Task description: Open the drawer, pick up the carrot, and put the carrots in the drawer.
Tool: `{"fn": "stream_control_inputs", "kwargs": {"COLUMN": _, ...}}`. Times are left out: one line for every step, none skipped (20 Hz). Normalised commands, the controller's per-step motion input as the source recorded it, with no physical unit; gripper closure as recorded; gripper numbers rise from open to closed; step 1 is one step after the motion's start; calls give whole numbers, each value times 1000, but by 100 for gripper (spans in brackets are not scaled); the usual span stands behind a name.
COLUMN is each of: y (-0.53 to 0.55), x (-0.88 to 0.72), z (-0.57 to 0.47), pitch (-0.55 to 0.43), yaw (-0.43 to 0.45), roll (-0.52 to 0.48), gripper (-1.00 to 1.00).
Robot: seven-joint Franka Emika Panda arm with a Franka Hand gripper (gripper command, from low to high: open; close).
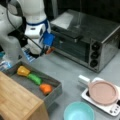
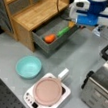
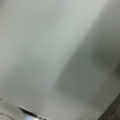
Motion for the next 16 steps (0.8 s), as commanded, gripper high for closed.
{"fn": "stream_control_inputs", "kwargs": {"y": 3, "x": 253, "z": 138, "pitch": 162, "yaw": -236, "roll": 255, "gripper": -100}}
{"fn": "stream_control_inputs", "kwargs": {"y": 3, "x": 256, "z": 137, "pitch": 161, "yaw": -199, "roll": 217, "gripper": -100}}
{"fn": "stream_control_inputs", "kwargs": {"y": 38, "x": 274, "z": 135, "pitch": 68, "yaw": -349, "roll": 296, "gripper": -100}}
{"fn": "stream_control_inputs", "kwargs": {"y": 99, "x": 319, "z": 142, "pitch": 21, "yaw": -435, "roll": 330, "gripper": -100}}
{"fn": "stream_control_inputs", "kwargs": {"y": 140, "x": 341, "z": 144, "pitch": 12, "yaw": -447, "roll": 330, "gripper": -100}}
{"fn": "stream_control_inputs", "kwargs": {"y": 186, "x": 361, "z": 149, "pitch": 5, "yaw": -460, "roll": 303, "gripper": -100}}
{"fn": "stream_control_inputs", "kwargs": {"y": 231, "x": 382, "z": 162, "pitch": -38, "yaw": -509, "roll": 259, "gripper": -100}}
{"fn": "stream_control_inputs", "kwargs": {"y": 250, "x": 379, "z": 165, "pitch": -35, "yaw": -478, "roll": 224, "gripper": -100}}
{"fn": "stream_control_inputs", "kwargs": {"y": 283, "x": 383, "z": 175, "pitch": -58, "yaw": -528, "roll": 173, "gripper": -100}}
{"fn": "stream_control_inputs", "kwargs": {"y": 318, "x": 398, "z": 211, "pitch": -38, "yaw": -520, "roll": 129, "gripper": -100}}
{"fn": "stream_control_inputs", "kwargs": {"y": 356, "x": 404, "z": 236, "pitch": -41, "yaw": -502, "roll": 112, "gripper": -100}}
{"fn": "stream_control_inputs", "kwargs": {"y": 371, "x": 415, "z": 273, "pitch": -3, "yaw": -447, "roll": 83, "gripper": -100}}
{"fn": "stream_control_inputs", "kwargs": {"y": 363, "x": 412, "z": 291, "pitch": 14, "yaw": -368, "roll": 105, "gripper": -100}}
{"fn": "stream_control_inputs", "kwargs": {"y": 342, "x": 404, "z": 282, "pitch": 30, "yaw": -297, "roll": 102, "gripper": -100}}
{"fn": "stream_control_inputs", "kwargs": {"y": 306, "x": 385, "z": 262, "pitch": 49, "yaw": -240, "roll": 100, "gripper": -100}}
{"fn": "stream_control_inputs", "kwargs": {"y": 278, "x": 389, "z": 232, "pitch": 64, "yaw": -213, "roll": 116, "gripper": -100}}
